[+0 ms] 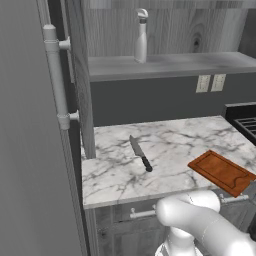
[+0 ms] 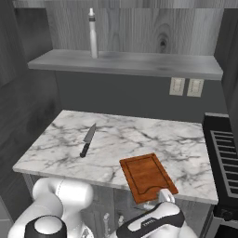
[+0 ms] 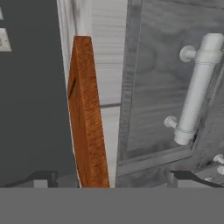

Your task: Move the cutting board and knife to the sink. Then move spray from the cabinet to the counter.

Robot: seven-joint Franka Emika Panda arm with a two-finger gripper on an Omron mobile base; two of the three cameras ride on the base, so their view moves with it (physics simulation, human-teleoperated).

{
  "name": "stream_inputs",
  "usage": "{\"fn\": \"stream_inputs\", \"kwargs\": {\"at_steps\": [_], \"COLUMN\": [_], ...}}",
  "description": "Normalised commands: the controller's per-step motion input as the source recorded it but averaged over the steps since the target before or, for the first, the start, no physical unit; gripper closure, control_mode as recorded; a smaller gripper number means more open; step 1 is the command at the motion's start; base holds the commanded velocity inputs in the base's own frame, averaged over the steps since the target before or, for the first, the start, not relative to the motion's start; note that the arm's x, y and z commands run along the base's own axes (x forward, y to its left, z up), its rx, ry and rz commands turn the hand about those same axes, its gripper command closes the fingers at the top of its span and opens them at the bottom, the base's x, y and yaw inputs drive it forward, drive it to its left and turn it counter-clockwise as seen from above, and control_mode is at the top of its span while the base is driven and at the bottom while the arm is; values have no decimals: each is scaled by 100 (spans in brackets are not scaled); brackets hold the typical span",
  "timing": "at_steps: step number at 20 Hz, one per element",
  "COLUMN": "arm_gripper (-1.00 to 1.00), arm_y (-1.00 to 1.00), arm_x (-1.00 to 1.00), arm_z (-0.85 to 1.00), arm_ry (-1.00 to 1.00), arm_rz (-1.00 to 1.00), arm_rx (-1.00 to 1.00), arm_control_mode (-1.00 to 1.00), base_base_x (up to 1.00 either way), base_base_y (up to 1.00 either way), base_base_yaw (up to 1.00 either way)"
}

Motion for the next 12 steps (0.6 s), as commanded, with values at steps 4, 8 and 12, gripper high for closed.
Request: {"fn": "stream_inputs", "kwargs": {"at_steps": [4, 8, 12], "arm_gripper": [-100, -100, -100], "arm_y": [3, 3, 4], "arm_x": [0, 0, 0], "arm_z": [0, 0, 0], "arm_ry": [-4, -4, -6], "arm_rz": [0, 0, 0], "arm_rx": [5, 3, 2], "arm_control_mode": [-100, -100, -100], "base_base_x": [0, 0, 0], "base_base_y": [0, 0, 0], "base_base_yaw": [0, 0, 0]}}
